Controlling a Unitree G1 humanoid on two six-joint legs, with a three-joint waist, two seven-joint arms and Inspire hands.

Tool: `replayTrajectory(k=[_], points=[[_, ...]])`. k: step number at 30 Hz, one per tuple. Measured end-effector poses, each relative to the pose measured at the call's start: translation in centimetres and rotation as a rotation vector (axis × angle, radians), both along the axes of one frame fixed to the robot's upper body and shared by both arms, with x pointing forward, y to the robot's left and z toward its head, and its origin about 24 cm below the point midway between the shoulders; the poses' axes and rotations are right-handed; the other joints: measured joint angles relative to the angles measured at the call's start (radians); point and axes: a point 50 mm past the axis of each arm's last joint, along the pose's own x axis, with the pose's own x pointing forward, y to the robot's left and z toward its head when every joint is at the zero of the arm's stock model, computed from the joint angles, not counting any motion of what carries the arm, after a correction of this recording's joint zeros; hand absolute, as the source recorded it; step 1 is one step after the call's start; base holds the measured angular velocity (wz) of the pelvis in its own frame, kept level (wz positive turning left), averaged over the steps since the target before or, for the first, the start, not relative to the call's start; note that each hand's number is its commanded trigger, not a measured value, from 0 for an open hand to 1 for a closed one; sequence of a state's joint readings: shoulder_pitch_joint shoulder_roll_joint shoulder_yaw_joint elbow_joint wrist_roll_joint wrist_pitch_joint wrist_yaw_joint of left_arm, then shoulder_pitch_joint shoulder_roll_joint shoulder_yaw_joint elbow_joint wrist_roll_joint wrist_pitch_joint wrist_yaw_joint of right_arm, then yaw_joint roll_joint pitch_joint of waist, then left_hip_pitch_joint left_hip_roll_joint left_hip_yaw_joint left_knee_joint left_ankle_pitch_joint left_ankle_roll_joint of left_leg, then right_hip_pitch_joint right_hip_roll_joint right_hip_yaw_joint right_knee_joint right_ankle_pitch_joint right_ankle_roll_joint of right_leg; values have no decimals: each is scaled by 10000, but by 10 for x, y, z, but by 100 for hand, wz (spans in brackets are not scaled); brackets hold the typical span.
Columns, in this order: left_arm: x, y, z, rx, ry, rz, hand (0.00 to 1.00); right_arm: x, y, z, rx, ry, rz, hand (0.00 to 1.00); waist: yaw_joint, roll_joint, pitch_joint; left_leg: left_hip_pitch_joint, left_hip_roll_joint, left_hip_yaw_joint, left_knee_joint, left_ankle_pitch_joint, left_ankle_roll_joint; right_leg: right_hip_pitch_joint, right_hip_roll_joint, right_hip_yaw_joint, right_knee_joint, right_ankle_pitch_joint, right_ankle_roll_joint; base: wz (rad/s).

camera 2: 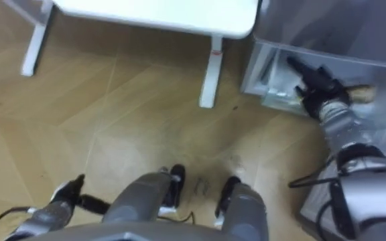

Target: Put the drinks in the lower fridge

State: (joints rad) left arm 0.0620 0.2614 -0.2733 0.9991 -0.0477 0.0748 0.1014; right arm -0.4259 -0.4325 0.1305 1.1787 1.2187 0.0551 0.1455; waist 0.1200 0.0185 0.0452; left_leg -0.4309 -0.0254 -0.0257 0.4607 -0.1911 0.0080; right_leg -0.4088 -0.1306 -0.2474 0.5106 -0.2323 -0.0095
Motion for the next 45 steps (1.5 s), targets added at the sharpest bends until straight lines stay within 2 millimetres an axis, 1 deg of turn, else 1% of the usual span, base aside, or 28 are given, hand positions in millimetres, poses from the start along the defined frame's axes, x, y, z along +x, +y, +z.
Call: replayTrajectory(k=[1, 3, 4, 5, 6, 7, 10, 12, 15, 17, 18, 20, 23, 24, 26, 29, 30, 33, 34, 37, 39, 41, 45], points=[[1, 0, 0, -7, -88, -38, 0, -3, -1, -2, -35, 67, -24, 0, -64, 10, -46, 112, 31, 43, -7, 0, 0, 131, 30, -16, -107, 29, 6, -13], [5, 1, 2, -18, -262, 25, 0, -6, -2, -4, -119, 116, -48, 0, -88, 3, -108, 304, 131, 198, -108, -4, 2, 307, 117, 9, -307, 128, -16, -19], [6, 2, 2, -15, -334, 164, 0, -10, -3, -7, -236, 255, 4, 0, -137, 1, -160, 491, 154, 211, -228, -2, 0, 495, 155, -2, -468, 175, -18, -8], [5, 4, 2, 31, -331, 280, 0, -17, -4, -12, -349, 500, 52, 0, -206, -17, -270, 669, 147, 207, -342, -2, 0, 661, 164, -10, -567, 176, -11, -3], [5, 5, 2, 51, -334, 333, 0, -21, -5, -14, -399, 635, 72, 0, -234, -11, -303, 787, 149, 198, -409, -1, 0, 797, 182, -21, -657, 190, 8, 0], [3, 7, 2, 67, -333, 504, 0, -27, -5, -19, -456, 845, 84, 0, -336, -1, -330, 1004, 153, 185, -575, -1, 0, 1040, 223, -10, -833, 214, 41, 0], [-1, 11, 2, 139, -296, 709, 0, -41, -11, -26, -341, 1105, -316, 0, -481, -8, -346, 1479, 154, 179, -923, 5, 7, 1528, 305, 41, -1238, 305, 102, -3], [-5, 13, 2, 193, -255, 737, 0, -47, -10, -30, -341, 1305, -312, 0, -585, -58, -347, 1810, 159, 209, -1144, 14, 15, 1849, 345, 80, -1457, 340, 138, -6], [-15, 15, 1, 190, -181, 931, 0, -62, -2, -43, -597, 1833, 39, 0, -788, -193, -420, 2430, 173, 244, -1588, 34, 19, 2476, 433, 101, -1935, 386, 207, -1], [-23, 14, -1, 245, -103, 985, 0, -79, 8, -57, -537, 2364, 277, 0, -944, -278, -450, 2849, 192, 232, -1808, 33, 17, 2993, 480, -29, -2365, 453, 236, 5], [-25, 14, -1, 261, -105, 999, 0, -85, 9, -61, -546, 2543, 330, 0, -934, -296, -443, 2967, 187, 235, -1898, 33, 18, 3094, 485, -31, -2423, 458, 245, 0], [-32, 16, -1, 412, -35, 929, 0, -105, 11, -71, -753, 3214, 650, 0, -929, -332, -423, 3290, 160, 243, -2099, 33, 19, 3406, 478, -43, -2592, 452, 280, 0], [-33, 17, -1, 531, -94, 1004, 0, -121, 12, -77, -1127, 3774, 1094, 0, -951, -354, -407, 3421, 148, 254, -2196, 33, 19, 3527, 475, -26, -2678, 443, 296, 0], [-30, 18, 0, 635, -222, 1044, 0, -128, 16, -81, -1288, 4021, 1374, 0, -956, -377, -396, 3514, 157, 273, -2259, 33, 19, 3598, 495, 10, -2722, 442, 297, -6], [-32, 15, -1, 563, -209, 1072, 0, -141, 23, -88, -1398, 4474, 1853, 0, -951, -384, -369, 3733, 162, 317, -2369, 32, 19, 3756, 504, 37, -2781, 440, 301, -7], [-32, 13, -2, 515, -274, 1089, 0, -155, 31, -96, -1275, 4878, 2074, 0, -958, -397, -345, 4044, 166, 370, -2543, 28, 20, 4027, 514, 44, -2899, 429, 319, -4], [-32, 13, -1, 512, -290, 1145, 0, -157, 33, -96, -1258, 4927, 2122, 0, -974, -390, -339, 4083, 172, 380, -2582, 24, 19, 4061, 520, 41, -2910, 426, 324, 0], [-33, 14, -1, 725, -324, 1024, 0, -169, 38, -101, -1555, 5413, 2855, 0, -994, -388, -340, 4145, 183, 436, -2599, -14, 26, 4147, 534, 72, -2937, 422, 330, -3], [-33, 14, -1, 739, -306, 999, 0, -175, 42, -104, -1553, 5638, 3071, 0, -986, -388, -339, 4229, 184, 476, -2646, -15, 27, 4211, 564, 172, -2980, 420, 338, -8], [-41, 11, -4, 706, -65, 1019, 0, -189, 50, -110, -1287, 6027, 3148, 0, -993, -368, -355, 4285, 194, 496, -2686, -19, 25, 4271, 610, 261, -3095, 440, 366, -6], [-44, 7, -5, 695, 20, 884, 0, -196, 54, -112, -1177, 6187, 3206, 0, -1029, -356, -365, 4346, 194, 499, -2720, -17, 26, 4285, 615, 270, -3120, 448, 370, 0], [-48, 2, -7, 542, 86, 1155, 0, -204, 60, -115, -1012, 6380, 3330, 0, -1142, -345, -372, 4473, 199, 492, -2808, -15, 24, 4468, 638, 274, -3245, 453, 370, 0], [-49, -2, -9, 468, 133, 1342, 0, -213, 64, -118, -1064, 6815, 3710, 0, -1165, -325, -400, 4760, 204, 513, -2968, -15, 22, 4653, 650, 315, -3273, 448, 378, -3]])
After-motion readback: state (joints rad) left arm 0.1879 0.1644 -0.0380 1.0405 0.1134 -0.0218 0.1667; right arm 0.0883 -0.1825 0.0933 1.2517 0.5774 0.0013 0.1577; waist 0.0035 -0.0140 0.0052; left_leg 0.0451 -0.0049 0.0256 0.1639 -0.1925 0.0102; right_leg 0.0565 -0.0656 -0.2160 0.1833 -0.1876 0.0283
